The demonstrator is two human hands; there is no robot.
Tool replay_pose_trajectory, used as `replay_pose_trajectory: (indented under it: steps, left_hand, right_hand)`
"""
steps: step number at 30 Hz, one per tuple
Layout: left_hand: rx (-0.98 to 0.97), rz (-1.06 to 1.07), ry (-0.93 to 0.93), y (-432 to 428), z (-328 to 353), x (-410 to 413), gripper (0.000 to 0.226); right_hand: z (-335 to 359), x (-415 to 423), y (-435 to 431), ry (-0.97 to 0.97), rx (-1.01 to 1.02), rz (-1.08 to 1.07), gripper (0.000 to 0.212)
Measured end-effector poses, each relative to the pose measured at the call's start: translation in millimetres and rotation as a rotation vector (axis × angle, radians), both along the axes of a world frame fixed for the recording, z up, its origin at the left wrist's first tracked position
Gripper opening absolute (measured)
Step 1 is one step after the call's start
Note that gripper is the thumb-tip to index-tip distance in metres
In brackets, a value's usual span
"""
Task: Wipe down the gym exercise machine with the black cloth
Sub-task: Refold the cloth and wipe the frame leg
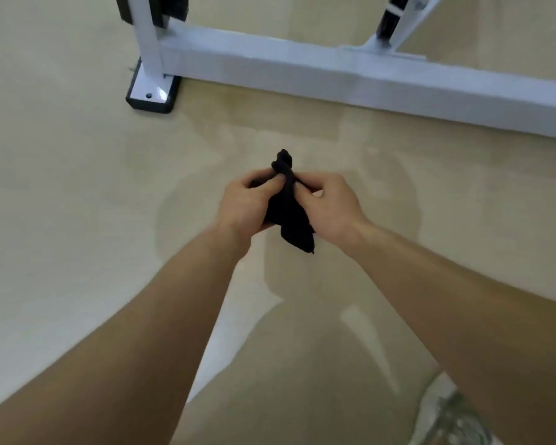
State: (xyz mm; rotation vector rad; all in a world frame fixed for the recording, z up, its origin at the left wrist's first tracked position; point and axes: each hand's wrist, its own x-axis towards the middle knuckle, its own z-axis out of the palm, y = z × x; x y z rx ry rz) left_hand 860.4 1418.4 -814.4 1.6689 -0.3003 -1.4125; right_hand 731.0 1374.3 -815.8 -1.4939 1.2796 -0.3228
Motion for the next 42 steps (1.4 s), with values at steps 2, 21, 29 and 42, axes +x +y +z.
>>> replay_pose_trajectory:
  steps: [2, 21, 29, 42]
  left_hand:
    - [0.020, 0.006, 0.018, 33, 9, -19, 0.022]
    - [0.046, -0.476, -0.043, 134, 276, -159, 0.019]
    - [-0.027, -0.644, -0.078, 146, 395, -230, 0.013]
    - [-0.262, -0.759, -0.170, 123, 646, -303, 0.012]
  right_hand:
    - [13, -19, 31, -0.004, 0.035, -0.020, 0.030]
    - [286, -182, 182, 0.060, 0.116, -0.286, 0.030]
    - [404, -261, 207, 0.125, 0.022, -0.321, 0.027]
    - [647, -334, 201, 0.070, -0.230, -0.371, 0.027]
